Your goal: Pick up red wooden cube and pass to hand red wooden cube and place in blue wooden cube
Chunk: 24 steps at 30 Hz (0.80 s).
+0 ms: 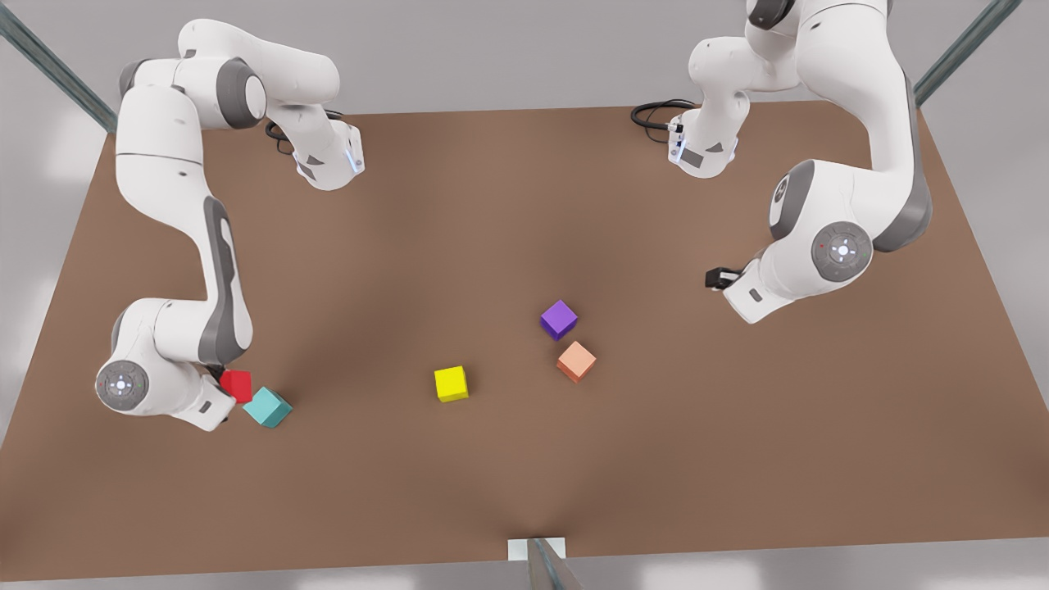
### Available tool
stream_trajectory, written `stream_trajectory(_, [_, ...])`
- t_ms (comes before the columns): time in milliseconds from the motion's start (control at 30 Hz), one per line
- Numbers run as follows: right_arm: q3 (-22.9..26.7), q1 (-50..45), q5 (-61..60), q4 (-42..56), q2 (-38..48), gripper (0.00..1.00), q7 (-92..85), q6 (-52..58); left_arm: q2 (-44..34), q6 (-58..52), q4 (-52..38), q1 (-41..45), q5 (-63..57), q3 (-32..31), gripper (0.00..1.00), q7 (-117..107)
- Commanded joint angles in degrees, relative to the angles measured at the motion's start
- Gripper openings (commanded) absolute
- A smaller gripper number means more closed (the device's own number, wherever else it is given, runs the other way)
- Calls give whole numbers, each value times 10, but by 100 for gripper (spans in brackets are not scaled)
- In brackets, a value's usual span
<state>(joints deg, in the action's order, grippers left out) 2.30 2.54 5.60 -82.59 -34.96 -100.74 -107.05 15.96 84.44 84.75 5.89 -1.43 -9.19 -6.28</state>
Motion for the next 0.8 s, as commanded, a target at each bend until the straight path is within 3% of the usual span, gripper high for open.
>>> stream_trajectory(0, [0, -1, -10, -15, 2, 69, 158, -99, 0, 0, 0, 0, 0, 0, 100, -59])
stream_trajectory(233, [0, 1, -23, -72, 4, 69, 166, -185, -1, -1, 0, -2, 2, 0, 100, -61])
stream_trajectory(600, [0, 0, -28, -129, 3, 69, 175, -234, -7, -36, -33, -15, 56, 0, 100, -65])
stream_trajectory(633, [0, 0, -30, -130, 3, 74, 175, -234, -7, -46, -39, -35, 60, -1, 100, -65])
stream_trajectory(667, [0, 1, -37, -130, 3, 100, 175, -234, -6, -47, -40, -43, 60, -1, 100, -64])
stream_trajectory(767, [0, 4, -38, -131, -1, 100, 174, -241, -7, -53, -49, -42, 58, -10, 100, -64])
